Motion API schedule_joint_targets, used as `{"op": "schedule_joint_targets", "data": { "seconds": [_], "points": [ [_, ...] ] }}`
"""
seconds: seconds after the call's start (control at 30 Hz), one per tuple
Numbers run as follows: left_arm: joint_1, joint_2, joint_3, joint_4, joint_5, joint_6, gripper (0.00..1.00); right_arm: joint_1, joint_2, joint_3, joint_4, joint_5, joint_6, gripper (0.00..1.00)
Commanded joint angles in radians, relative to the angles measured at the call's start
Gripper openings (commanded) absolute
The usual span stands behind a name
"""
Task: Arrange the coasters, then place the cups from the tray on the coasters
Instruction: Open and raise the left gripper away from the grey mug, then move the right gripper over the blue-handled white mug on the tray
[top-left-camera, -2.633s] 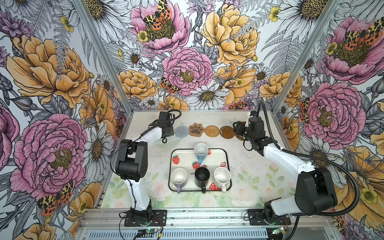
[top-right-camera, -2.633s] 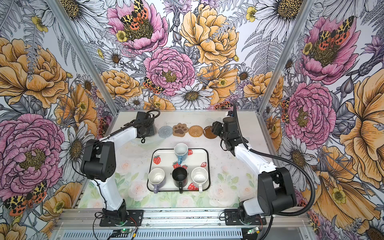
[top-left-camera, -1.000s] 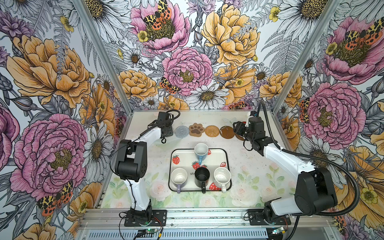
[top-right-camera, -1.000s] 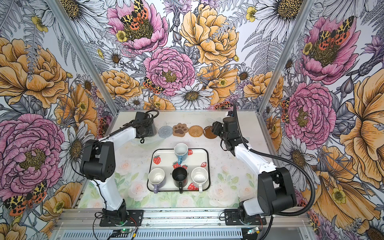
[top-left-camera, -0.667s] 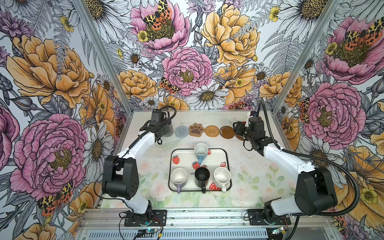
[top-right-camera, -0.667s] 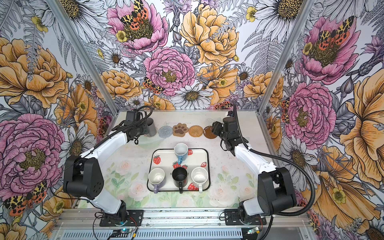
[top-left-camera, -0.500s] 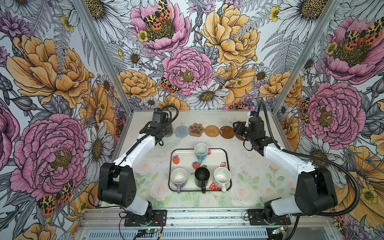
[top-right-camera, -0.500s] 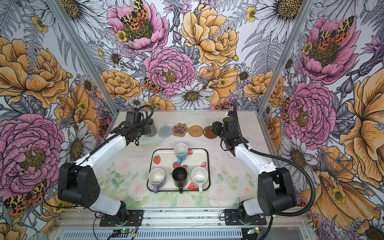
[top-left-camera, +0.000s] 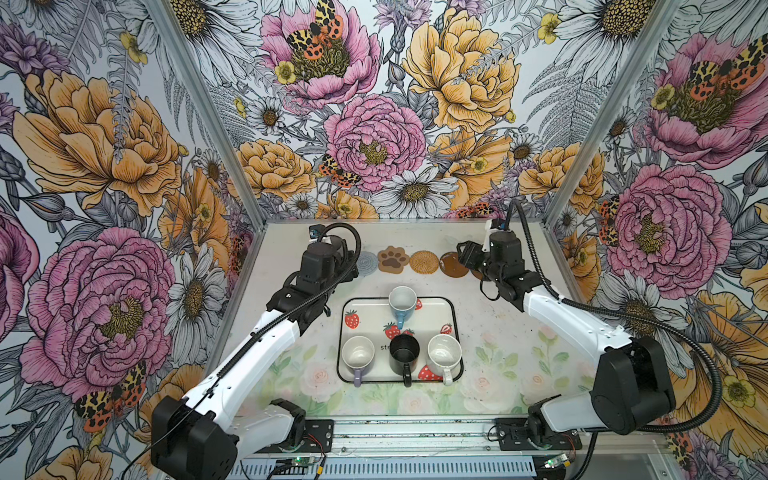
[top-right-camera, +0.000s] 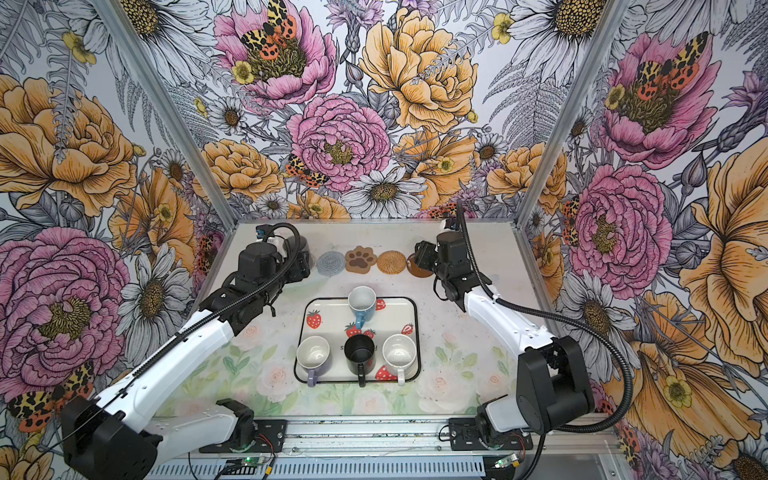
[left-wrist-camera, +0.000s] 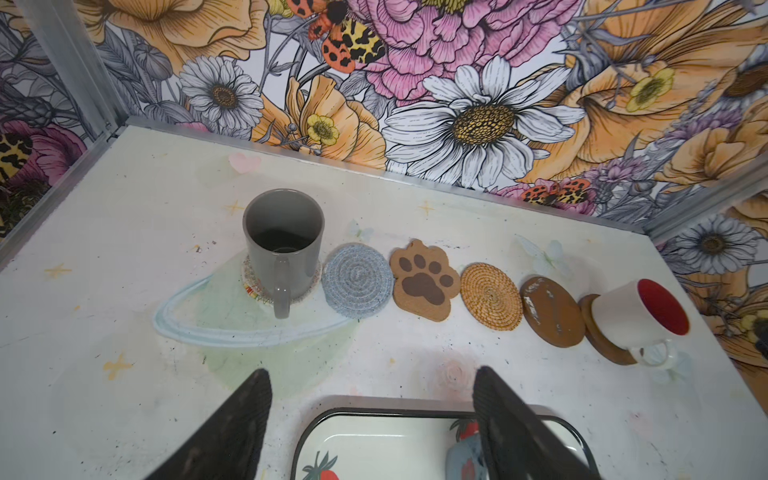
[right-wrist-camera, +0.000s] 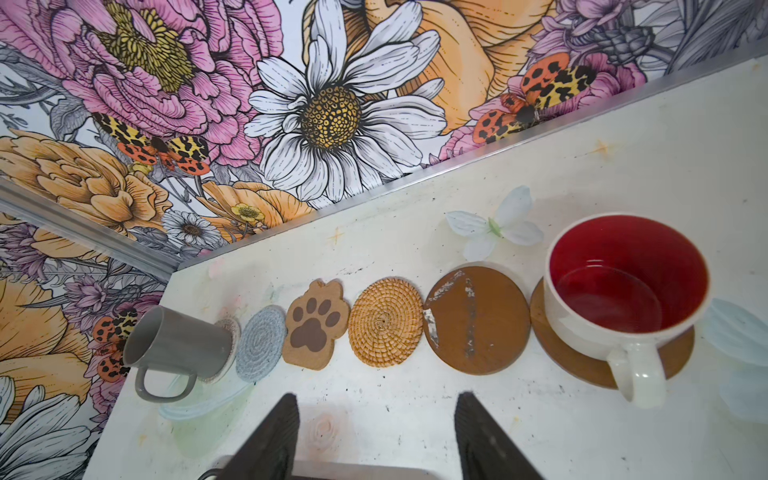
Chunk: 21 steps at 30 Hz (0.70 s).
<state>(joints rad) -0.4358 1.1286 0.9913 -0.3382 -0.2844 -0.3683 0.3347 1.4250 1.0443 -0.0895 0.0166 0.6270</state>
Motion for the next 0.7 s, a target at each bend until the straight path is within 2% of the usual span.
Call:
{"op": "schedule_joint_targets", "data": {
  "seconds": [0.0, 0.27, 0.67],
  "points": [
    [-0.007, -0.048, -0.018, 0.076, 0.004, -0.019, 0.78, 0.016, -0.016, 0.049, -0.036, 0.046, -0.028, 0.62],
    [-0.007, -0.078, -0.046, 0.094, 0.032, 0.046, 0.85, 0.055, -0.022, 0.11, -0.054, 0.072, -0.008, 0.63],
    [0.002, -0.08, -0.049, 0.131, 0.105, 0.094, 0.89, 0.115, 0.097, 0.25, -0.094, 0.093, -0.015, 0.63]
  ]
}}
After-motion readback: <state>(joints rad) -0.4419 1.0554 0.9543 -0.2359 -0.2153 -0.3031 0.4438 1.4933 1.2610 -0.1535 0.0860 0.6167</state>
